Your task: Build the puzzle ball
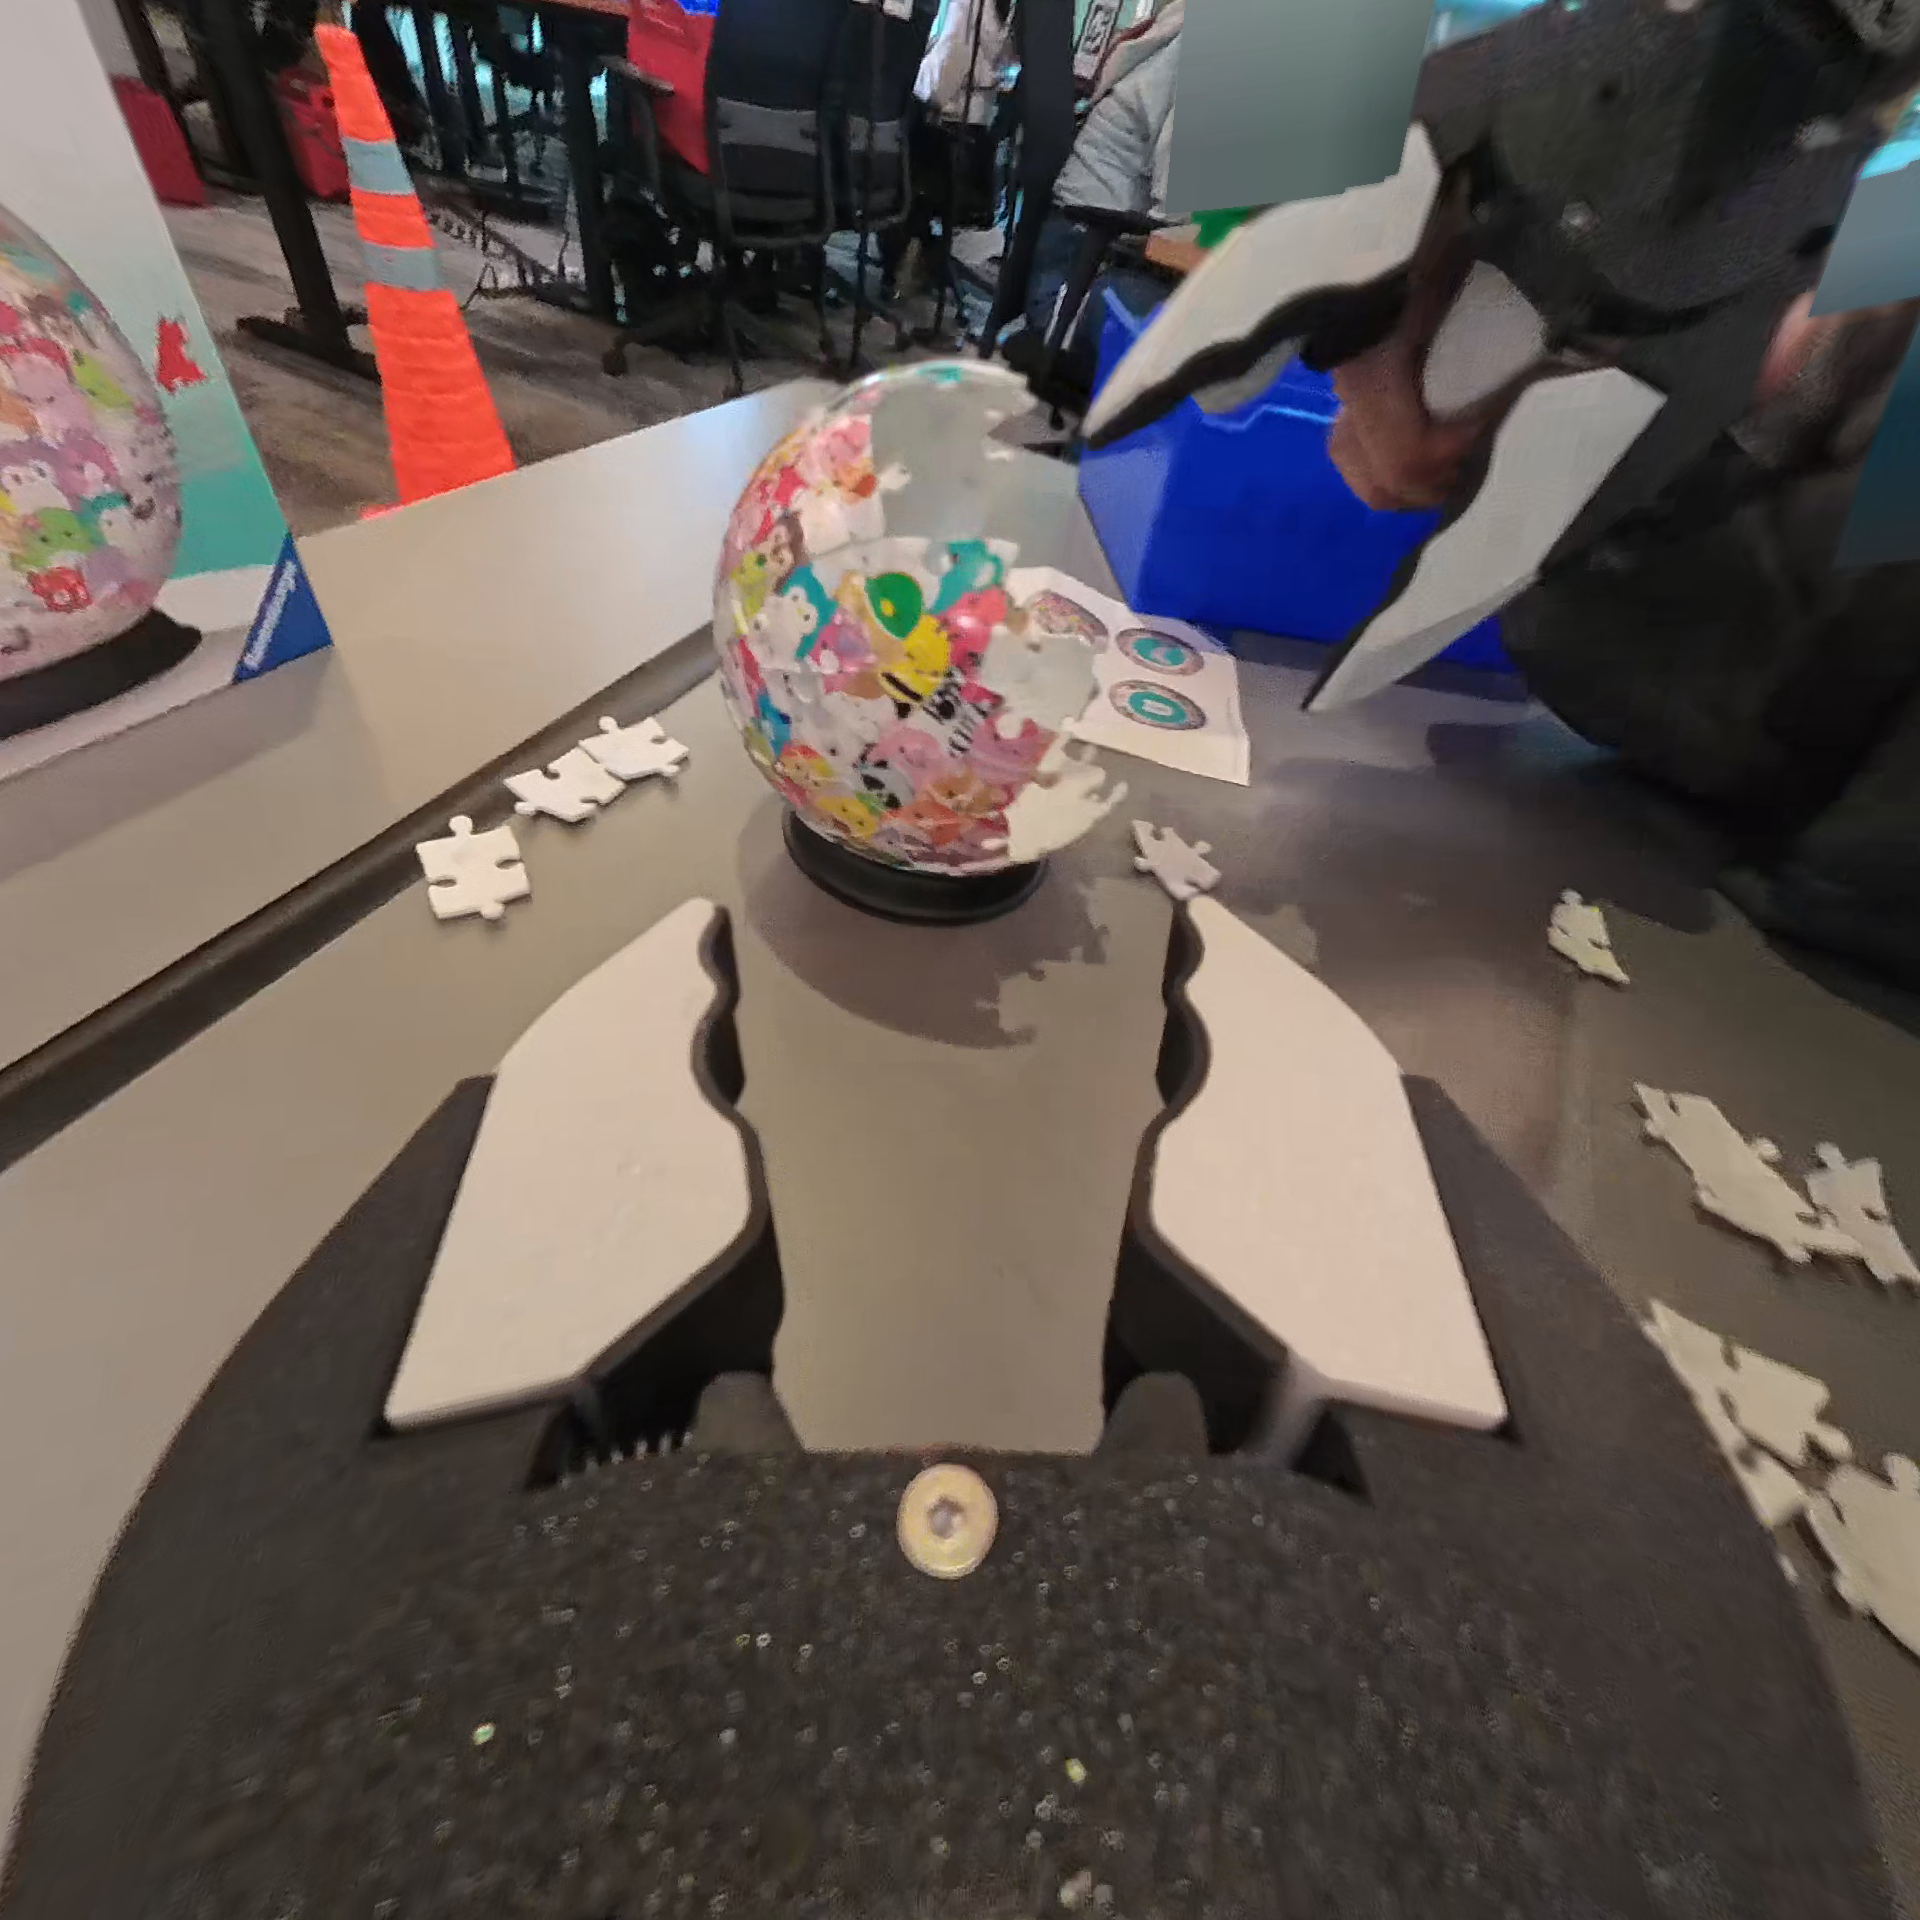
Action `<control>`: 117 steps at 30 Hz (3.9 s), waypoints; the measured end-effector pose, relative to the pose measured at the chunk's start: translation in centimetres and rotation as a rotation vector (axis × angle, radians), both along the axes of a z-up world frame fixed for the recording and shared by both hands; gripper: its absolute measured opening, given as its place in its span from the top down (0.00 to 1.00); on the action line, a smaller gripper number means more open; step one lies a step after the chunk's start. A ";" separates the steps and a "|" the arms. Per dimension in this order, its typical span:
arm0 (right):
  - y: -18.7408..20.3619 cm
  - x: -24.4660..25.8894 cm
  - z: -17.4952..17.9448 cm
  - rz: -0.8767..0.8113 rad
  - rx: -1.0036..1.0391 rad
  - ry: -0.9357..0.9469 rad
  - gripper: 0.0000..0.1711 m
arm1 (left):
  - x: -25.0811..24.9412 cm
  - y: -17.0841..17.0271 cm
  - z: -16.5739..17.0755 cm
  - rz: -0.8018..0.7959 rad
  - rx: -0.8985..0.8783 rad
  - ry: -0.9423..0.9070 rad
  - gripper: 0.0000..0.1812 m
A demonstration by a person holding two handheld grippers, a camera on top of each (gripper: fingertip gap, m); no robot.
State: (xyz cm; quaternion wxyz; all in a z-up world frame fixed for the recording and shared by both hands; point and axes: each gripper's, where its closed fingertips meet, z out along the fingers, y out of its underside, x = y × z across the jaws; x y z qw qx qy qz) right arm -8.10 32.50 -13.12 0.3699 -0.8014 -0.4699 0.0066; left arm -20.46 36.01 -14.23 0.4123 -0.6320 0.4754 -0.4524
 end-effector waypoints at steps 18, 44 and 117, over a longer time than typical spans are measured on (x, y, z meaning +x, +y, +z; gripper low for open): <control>-0.3 0.5 -5.1 -0.303 -0.505 0.701 0.47 | 8.2 2.8 -0.4 -0.023 -0.221 0.078 0.50; -1.4 -0.9 -6.3 -0.251 -0.481 0.492 0.55 | 9.5 5.1 1.2 -0.112 -0.171 0.179 0.63; -21.2 -5.6 -7.7 0.120 -0.215 0.162 0.75 | -3.5 -26.1 -2.3 -0.019 -0.060 0.300 0.70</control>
